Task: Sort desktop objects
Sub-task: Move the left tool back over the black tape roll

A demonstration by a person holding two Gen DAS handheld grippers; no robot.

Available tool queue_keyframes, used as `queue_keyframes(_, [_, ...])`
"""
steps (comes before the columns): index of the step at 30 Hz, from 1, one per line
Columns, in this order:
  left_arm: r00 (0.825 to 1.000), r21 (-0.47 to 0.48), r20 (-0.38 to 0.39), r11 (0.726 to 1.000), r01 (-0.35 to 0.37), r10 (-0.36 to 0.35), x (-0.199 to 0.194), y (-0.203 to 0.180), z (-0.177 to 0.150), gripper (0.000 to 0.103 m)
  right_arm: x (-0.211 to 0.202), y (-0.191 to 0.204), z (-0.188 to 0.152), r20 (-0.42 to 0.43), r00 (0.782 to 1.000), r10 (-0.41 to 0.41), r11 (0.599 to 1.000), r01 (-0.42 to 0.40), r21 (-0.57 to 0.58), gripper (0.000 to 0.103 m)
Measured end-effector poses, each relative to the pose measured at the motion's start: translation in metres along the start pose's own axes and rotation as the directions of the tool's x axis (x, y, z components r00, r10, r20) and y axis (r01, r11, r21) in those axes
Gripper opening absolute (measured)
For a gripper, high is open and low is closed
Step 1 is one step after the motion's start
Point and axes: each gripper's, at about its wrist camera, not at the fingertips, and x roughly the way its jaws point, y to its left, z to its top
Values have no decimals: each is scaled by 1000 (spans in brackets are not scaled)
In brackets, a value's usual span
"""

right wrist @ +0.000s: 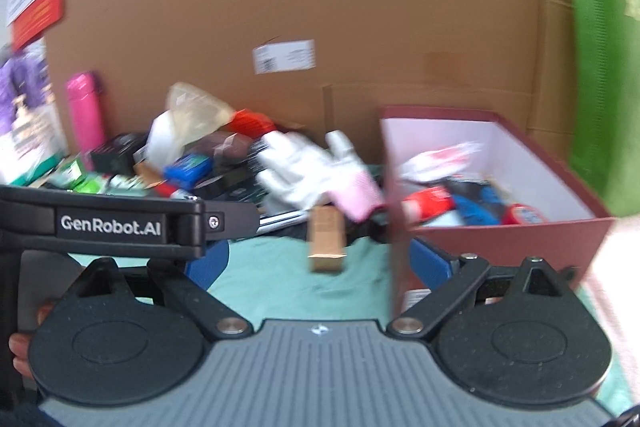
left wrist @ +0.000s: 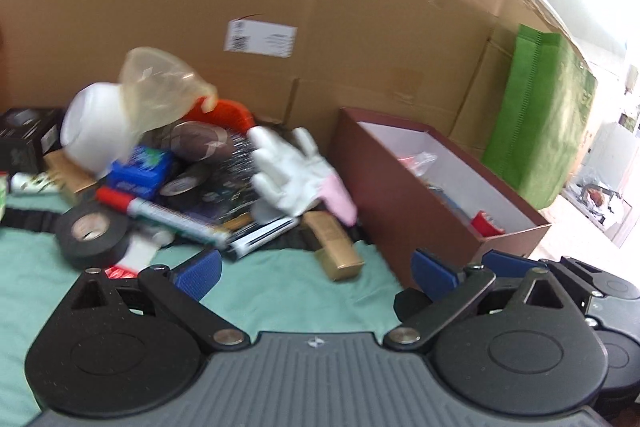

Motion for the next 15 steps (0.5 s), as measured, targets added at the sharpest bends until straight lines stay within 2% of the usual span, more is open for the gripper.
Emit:
queue_keyframes(5, [994,-11,3,994,-109,109,-18,53,-10,103,33,43,-8,-60,994,89,995,-92,-44,95])
queue_keyframes(10, [974,-51,0,972,-228,228,-25,110,-4,103,70,88,-9,-93,979,179,978,-188,-89,95])
queue_keyframes(15, [969,-98,-24,964,-248,246,-18,153,13,102,104,122,-4,-109,967,232,960,-246,-131,95])
